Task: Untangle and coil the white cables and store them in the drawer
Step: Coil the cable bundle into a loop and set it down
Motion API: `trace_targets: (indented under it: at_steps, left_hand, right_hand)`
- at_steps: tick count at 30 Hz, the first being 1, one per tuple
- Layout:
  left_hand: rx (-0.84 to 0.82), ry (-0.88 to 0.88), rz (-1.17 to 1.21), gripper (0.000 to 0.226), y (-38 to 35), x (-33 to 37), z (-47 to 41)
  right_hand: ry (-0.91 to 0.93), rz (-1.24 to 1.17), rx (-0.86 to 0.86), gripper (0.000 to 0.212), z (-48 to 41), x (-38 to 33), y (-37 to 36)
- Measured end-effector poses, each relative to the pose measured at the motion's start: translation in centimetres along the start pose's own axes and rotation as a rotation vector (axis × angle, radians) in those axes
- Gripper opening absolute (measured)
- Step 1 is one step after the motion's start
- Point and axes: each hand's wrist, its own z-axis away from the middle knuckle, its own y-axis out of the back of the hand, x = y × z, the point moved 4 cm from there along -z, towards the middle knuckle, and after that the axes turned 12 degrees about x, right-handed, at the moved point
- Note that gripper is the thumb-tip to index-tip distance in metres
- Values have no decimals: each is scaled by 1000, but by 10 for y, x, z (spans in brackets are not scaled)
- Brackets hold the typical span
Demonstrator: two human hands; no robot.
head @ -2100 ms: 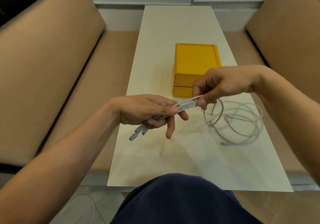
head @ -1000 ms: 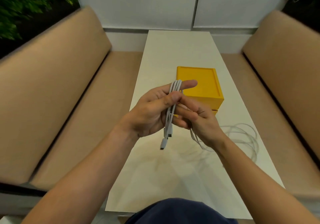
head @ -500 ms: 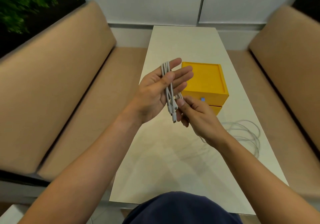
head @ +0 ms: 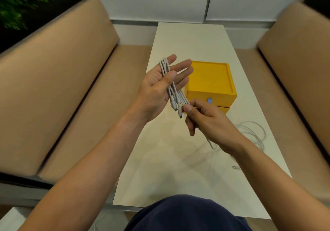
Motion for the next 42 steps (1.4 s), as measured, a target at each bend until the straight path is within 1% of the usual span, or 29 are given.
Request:
trace_targets:
  at_steps: [3, 7, 11, 13, 15, 17, 20, 22, 24, 25, 26, 29, 30, 33, 35, 38, 39, 40, 42]
  left_hand:
    - [30, -26, -44, 42, 5, -2, -3]
    - [30, -51, -144, 48, 8, -6, -4]
    - [45, -72, -187, 50, 9, -7, -7]
    - [43, -93, -263, 50, 8, -9, -6]
    - [32, -137, -400, 52, 8, -11, -4]
    - [-3, -208, -575, 53, 12, -15, -3]
    - [-113, -277, -869, 54, 17, -23, -1]
    - [-182, -268, -978, 53, 15, -25, 2]
    - [-243, -244, -1049, 53, 10, -24, 6]
    - [-274, -229, -1078, 54, 7, -23, 7]
    - [-305, -216, -1102, 55, 4, -21, 9]
    - [-376, -188, -1126, 55, -3, -18, 11]
    - [-393, -184, -1131, 55, -7, -17, 12]
    - [-458, -127, -1096, 50, -11, -19, 14]
    - [-493, -76, -1025, 46, -9, -23, 15]
    - [-488, 45, -841, 36, -9, -26, 18]
    - [-493, 78, -788, 33, -11, -25, 20]
    - [-504, 95, -758, 35, -12, -24, 22]
    - [-533, 95, -764, 38, -14, -23, 24]
  right_hand:
    - [-62, -12, -17, 23, 5, -2, 2]
    - [-71, 67, -53, 22, 11, -8, 6]
    - [-144, -4, -9, 29, 14, -10, 6]
    - [-186, -30, 1, 33, 16, -9, 8]
    - [-236, -60, -22, 36, 19, -8, 8]
    - [-242, -26, -66, 33, 24, -7, 9]
    - [-159, 176, -135, 22, 30, -13, 17]
    - [-144, 200, -139, 23, 30, -18, 25]
    - [-159, 128, -95, 24, 27, -25, 36]
    - [-145, 129, -80, 24, 26, -31, 40]
    - [-99, 182, -76, 23, 25, -37, 45]
    - [96, 504, -99, 22, 21, -53, 54]
    - [152, 627, -81, 21, 20, -58, 56]
    - [343, 947, 42, 24, 16, -75, 61]
    - [447, 1069, 91, 29, 13, -85, 63]
    - [487, 1198, 63, 48, 8, -88, 65]
    - [497, 1225, 44, 52, 6, -88, 66]
    - [488, 1240, 14, 52, 3, -88, 66]
    - [415, 1235, -84, 50, -3, -87, 67]
